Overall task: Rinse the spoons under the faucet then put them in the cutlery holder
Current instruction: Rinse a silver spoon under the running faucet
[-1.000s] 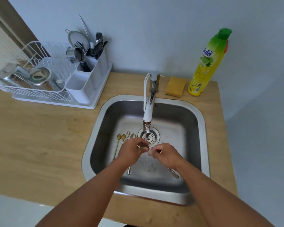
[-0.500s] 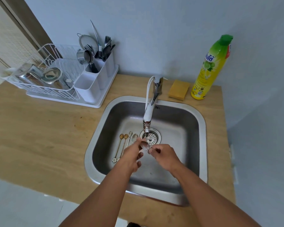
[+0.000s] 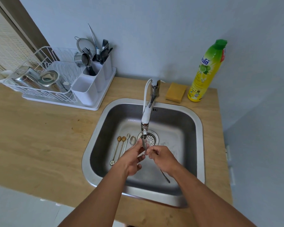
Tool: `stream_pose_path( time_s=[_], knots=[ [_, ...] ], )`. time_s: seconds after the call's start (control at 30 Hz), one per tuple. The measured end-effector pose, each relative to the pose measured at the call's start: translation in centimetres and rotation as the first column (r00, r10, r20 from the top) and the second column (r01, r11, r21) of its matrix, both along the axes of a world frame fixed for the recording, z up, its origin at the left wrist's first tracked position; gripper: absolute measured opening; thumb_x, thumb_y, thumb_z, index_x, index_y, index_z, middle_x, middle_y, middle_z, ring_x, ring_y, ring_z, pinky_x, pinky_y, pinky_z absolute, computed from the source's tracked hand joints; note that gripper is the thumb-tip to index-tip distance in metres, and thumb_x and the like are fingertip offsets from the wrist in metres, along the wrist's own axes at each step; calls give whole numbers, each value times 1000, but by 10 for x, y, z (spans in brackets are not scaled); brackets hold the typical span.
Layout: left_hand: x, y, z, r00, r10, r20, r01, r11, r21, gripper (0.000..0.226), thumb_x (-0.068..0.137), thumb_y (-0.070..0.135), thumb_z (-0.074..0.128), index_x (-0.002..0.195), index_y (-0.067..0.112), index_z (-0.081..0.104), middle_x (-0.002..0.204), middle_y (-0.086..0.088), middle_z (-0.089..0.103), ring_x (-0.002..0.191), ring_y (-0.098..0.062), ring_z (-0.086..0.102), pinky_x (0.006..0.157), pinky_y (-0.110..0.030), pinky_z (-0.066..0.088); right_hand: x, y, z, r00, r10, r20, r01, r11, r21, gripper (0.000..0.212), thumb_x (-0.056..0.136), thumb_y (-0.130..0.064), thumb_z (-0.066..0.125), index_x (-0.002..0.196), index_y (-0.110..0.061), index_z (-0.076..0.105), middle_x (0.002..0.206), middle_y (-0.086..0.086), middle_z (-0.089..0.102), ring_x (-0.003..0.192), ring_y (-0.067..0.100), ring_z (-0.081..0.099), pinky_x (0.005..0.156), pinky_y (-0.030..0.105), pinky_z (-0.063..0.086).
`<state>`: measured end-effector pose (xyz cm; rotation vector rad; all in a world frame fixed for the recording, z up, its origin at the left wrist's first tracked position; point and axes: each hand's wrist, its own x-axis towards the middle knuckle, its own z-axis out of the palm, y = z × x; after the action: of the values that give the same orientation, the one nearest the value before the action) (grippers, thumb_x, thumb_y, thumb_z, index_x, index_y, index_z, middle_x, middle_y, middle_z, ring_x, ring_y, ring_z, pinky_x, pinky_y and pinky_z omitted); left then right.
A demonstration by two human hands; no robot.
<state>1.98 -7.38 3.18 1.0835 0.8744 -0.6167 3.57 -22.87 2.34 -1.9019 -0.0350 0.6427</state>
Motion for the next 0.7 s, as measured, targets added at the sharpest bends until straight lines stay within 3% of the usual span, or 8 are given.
stream_pose_path(
  time_s=[0.1, 0.17, 0.23, 0.33, 0.47, 0.57, 0.7],
  knots=[
    [5, -3, 1, 999, 22, -47, -19, 998, 59, 43, 81, 73, 70, 84, 32, 81, 89, 19, 75, 89, -11, 54, 73, -35, 32, -3, 1, 2, 1000, 12, 26, -12, 1000, -28, 23, 102, -23, 60, 84, -24, 75, 81, -6, 72, 79, 15, 67, 74, 25, 50],
    [7, -5, 2, 996, 74, -57, -66, 988, 139, 44, 80, 69, 73, 86, 26, 81, 89, 17, 78, 92, -12, 61, 75, -35, 36, -4, 3, 2, 999, 16, 36, -15, 999, -45, 23, 103, -25, 58, 87, -26, 75, 87, -2, 75, 87, 19, 70, 73, 26, 51],
    [8, -8, 2, 994, 108, -21, -102, 973, 205, 42, 83, 65, 73, 96, 26, 80, 93, 16, 80, 94, -12, 65, 81, -38, 38, -4, 4, -1, 998, 9, 55, -5, 998, -68, 23, 103, -25, 58, 87, -26, 74, 84, -4, 74, 86, 17, 70, 71, 26, 51],
    [8, -9, 3, 993, 112, 32, -117, 963, 244, 30, 90, 53, 73, 99, 26, 79, 93, 15, 81, 93, -11, 67, 86, -41, 37, -1, 4, -5, 997, -47, 67, 51, 997, -64, 23, 101, -26, 58, 85, -28, 75, 76, -11, 71, 68, 1, 63, 63, 20, 45],
    [7, -5, -1, 999, 27, 42, -38, 958, 286, 12, 94, 35, 75, 103, 28, 78, 94, 11, 75, 89, -10, 62, 77, -37, 36, -1, 1, -9, 996, -66, 66, 70, 996, -53, 23, 99, -23, 59, 84, -28, 75, 73, -11, 70, 62, -2, 58, 65, 21, 46],
    [8, -1, -5, 994, -94, 61, 71, 949, 308, 16, 94, 26, 75, 109, 27, 79, 87, 10, 74, 87, -9, 60, 67, -34, 34, -4, -2, -11, 996, -54, 66, 59, 995, -77, 23, 99, -25, 59, 83, -30, 75, 77, -11, 72, 70, 2, 63, 69, 24, 50],
    [9, -4, -3, 985, -144, 99, 100, 929, 357, 13, 84, 30, 86, 93, 22, 81, 73, 12, 76, 85, -10, 62, 64, -27, 37, -9, -7, -10, 997, -22, 80, 33, 990, -137, 20, 99, -34, 60, 82, -34, 72, 79, -14, 72, 77, 8, 67, 76, 37, 56]
  ],
)
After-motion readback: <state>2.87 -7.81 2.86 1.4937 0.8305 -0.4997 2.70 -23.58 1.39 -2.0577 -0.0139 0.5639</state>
